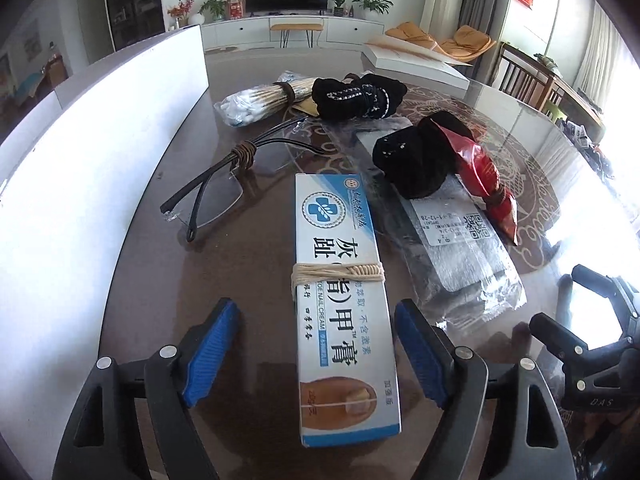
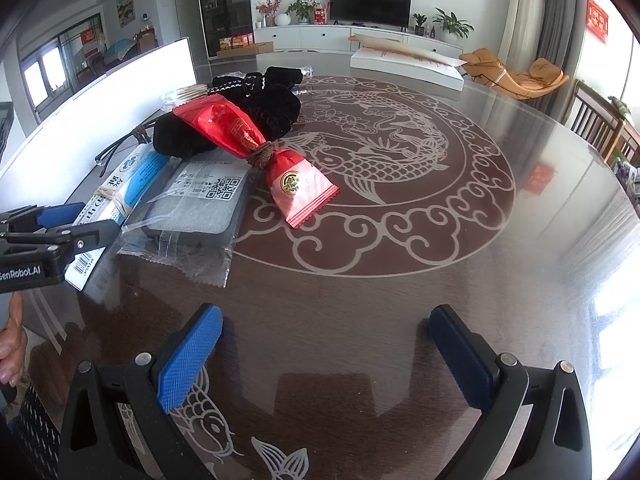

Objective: Organize objects
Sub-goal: 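Lift and hold the nail cream box with the left gripper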

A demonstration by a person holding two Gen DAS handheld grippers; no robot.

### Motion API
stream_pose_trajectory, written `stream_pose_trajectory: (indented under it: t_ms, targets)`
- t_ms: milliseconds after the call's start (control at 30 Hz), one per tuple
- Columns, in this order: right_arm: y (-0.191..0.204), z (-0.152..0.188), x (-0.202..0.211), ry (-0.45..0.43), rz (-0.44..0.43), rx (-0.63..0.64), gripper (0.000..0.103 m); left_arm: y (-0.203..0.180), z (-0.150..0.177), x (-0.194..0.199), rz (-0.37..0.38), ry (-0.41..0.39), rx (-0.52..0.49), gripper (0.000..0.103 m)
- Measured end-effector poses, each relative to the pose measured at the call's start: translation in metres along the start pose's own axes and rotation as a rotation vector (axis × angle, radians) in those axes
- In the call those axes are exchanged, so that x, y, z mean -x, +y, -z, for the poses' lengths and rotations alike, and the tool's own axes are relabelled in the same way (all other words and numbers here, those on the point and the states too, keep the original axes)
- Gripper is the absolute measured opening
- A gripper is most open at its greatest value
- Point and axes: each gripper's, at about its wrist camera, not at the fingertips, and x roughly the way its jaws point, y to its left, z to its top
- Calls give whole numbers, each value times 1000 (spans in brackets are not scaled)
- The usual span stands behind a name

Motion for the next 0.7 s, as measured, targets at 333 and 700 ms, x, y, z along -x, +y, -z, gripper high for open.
stream_pose_trajectory:
  t_ms: [333, 700]
  targets:
    - [0, 0, 0, 0, 0, -1, 103, 12, 3, -6, -79, -54, 24, 90]
    - [0, 0, 0, 0, 0, -1, 103, 8, 4, -9, -76, -32, 10, 103]
